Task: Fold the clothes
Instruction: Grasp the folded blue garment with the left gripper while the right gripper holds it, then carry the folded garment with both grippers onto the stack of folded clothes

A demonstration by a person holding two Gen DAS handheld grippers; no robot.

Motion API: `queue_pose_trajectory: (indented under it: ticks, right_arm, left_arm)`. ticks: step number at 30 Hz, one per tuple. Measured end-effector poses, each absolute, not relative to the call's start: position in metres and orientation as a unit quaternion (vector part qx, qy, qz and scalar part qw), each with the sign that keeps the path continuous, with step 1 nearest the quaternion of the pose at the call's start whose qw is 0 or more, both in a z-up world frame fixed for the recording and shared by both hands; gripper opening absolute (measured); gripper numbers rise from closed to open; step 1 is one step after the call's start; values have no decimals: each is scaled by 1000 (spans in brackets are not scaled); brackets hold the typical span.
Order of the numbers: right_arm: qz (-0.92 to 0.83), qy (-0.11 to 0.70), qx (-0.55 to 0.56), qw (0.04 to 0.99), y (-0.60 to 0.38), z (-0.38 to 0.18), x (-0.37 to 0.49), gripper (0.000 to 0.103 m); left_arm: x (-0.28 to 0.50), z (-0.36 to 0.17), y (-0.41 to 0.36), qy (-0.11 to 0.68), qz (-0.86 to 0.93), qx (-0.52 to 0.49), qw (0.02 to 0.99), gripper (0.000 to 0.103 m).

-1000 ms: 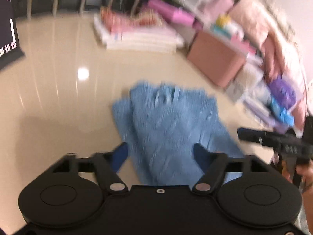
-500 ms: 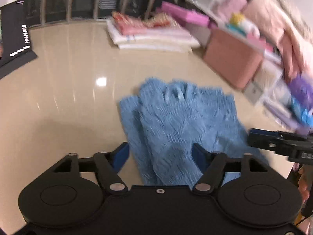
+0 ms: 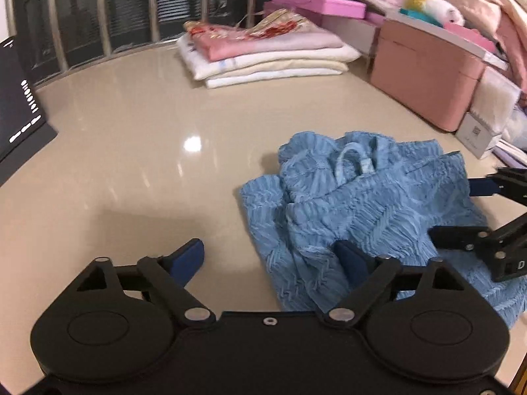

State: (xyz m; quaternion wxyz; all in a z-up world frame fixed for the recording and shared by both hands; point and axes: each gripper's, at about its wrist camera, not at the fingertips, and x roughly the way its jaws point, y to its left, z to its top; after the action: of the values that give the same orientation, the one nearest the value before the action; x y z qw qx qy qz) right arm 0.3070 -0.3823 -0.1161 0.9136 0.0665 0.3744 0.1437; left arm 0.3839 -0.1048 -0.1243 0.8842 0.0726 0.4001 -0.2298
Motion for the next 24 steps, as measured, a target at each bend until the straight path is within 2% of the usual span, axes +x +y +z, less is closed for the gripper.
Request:
queue_pose_trajectory:
  ticks: [1,2,3,4,5,6,9,14,20,24]
  right_arm:
    - [147,372,65,914,-378,-116,307,89]
    - [149,369,66,915,-376,-115,307,83]
    - [150,364,66,917,-375,-115,306,70]
    - [152,360,66,918,-373,-114,305,61]
    - [159,357,80,917,-373,-114,304,39]
    - [167,358,102,913,-375,-113,304,24]
    - [162,353,121,913,-374,-114,305,20]
    - [166,313,129,926,-375,-91,305,17]
    - [192,246,69,948,-370,-25,341,17]
    - [190,220,34,956,-380,13,406,17]
  left_arm:
    - [382,-124,-105,396,-236,69,885,73]
    - [380,-123,-105,392,-241,66,885,63]
    - [380,-124,-109,390,-246,62,885,51]
    - [379,-124,-111,390,-251,54,884,44]
    - [377,-123,-114,390,-255,46,883,30]
    - [377,-124,-116,394,-257,32,882,21]
    - [373,-123,-121,387,-242,22,890,15]
    - [374,-102,-124,350,-219,19,910,12]
    - [412,-33,-139,271,-205,30,940,11]
    - [469,8,-156,243,-195,44,949,11]
